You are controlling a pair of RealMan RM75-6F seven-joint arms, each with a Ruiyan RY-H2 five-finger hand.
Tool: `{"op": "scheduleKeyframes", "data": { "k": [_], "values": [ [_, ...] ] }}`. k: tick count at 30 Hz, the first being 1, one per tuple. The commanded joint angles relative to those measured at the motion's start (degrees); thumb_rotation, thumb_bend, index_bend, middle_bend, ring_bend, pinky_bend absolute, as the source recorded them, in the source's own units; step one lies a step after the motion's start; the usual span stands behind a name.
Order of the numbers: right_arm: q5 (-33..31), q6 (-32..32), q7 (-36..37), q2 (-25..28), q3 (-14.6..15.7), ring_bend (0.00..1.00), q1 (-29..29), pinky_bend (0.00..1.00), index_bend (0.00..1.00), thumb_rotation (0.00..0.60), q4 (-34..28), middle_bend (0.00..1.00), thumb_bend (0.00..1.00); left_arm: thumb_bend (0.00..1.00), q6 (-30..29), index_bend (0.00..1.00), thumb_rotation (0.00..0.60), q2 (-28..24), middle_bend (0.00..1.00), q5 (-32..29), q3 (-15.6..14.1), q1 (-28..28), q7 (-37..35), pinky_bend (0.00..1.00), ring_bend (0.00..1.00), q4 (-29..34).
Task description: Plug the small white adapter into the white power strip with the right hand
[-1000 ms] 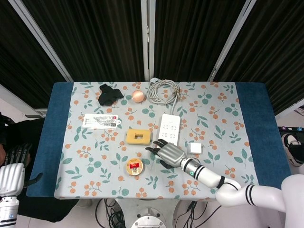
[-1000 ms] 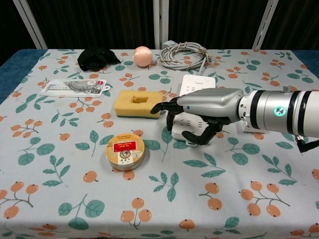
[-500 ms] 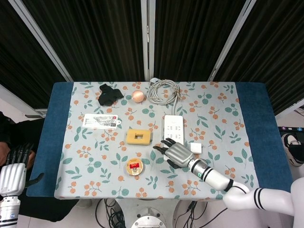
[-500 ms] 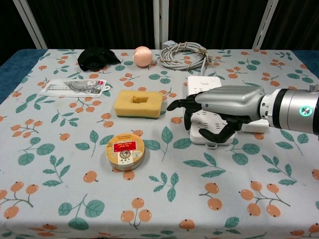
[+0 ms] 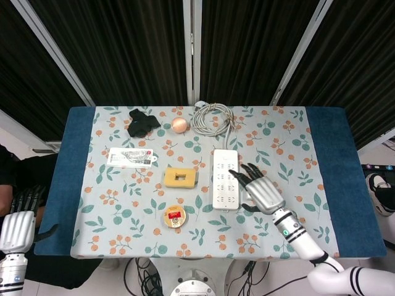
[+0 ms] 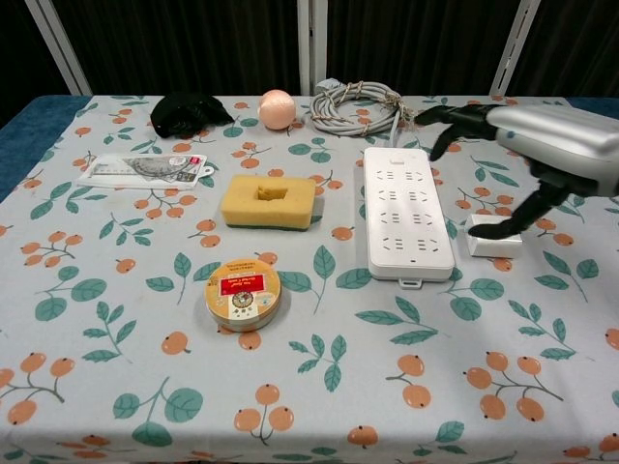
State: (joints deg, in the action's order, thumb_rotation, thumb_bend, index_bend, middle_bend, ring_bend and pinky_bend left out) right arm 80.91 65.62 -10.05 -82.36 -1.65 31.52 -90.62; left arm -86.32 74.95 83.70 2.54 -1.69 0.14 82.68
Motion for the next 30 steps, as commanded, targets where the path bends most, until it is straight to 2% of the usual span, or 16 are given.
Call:
{"op": "scheduleKeyframes", "data": {
  "k": [1, 7, 13, 21, 30],
  "values": [
    [-2.5, 2.7, 0.5, -2.8, 0.6, 0.0, -3.6, 0.0, 0.12, 0.6, 3.7, 0.23, 0.01, 0.14, 0.1, 0.06, 0.6, 0.1, 0.03, 0.2, 0.0, -0.2, -0.2, 0.0, 0.0, -0.2],
    [-3.2, 3.5, 3.9, -8.4, -0.7, 0.0, -4.9, 0.0, 0.29, 0.6, 11.1, 0.28, 0.01, 0.14, -0.1, 0.06, 0.6, 0.0, 0.03, 0.3, 0.0, -0.1, -0.5, 0.0, 0.0, -0.3],
    [-2.6, 3.9, 5.0, -11.4, -1.5, 0.0, -5.4, 0.0, 0.42, 0.6, 16.2, 0.32, 0.01, 0.14, -0.3, 0.06, 0.6, 0.1, 0.03, 0.2, -0.2, 0.2, -1.0, 0.0, 0.0, -0.5],
    [-2.3, 3.9, 6.0, -13.0, -2.3, 0.0, -5.9, 0.0, 0.45, 0.6, 19.5, 0.32, 0.01, 0.14, -0.2, 0.06, 0.6, 0.3, 0.03, 0.4, -0.3, 0.1, -1.3, 0.0, 0.0, -0.8],
    [-2.6, 2.2, 5.8, -14.5, -2.9, 0.0, -5.9, 0.0, 0.45, 0.6, 22.6, 0.32, 0.07, 0.14, 0.0, 0.06, 0.6, 0.4, 0.03, 0.2, -0.4, 0.2, -1.9, 0.0, 0.0, -1.2]
  ]
}}
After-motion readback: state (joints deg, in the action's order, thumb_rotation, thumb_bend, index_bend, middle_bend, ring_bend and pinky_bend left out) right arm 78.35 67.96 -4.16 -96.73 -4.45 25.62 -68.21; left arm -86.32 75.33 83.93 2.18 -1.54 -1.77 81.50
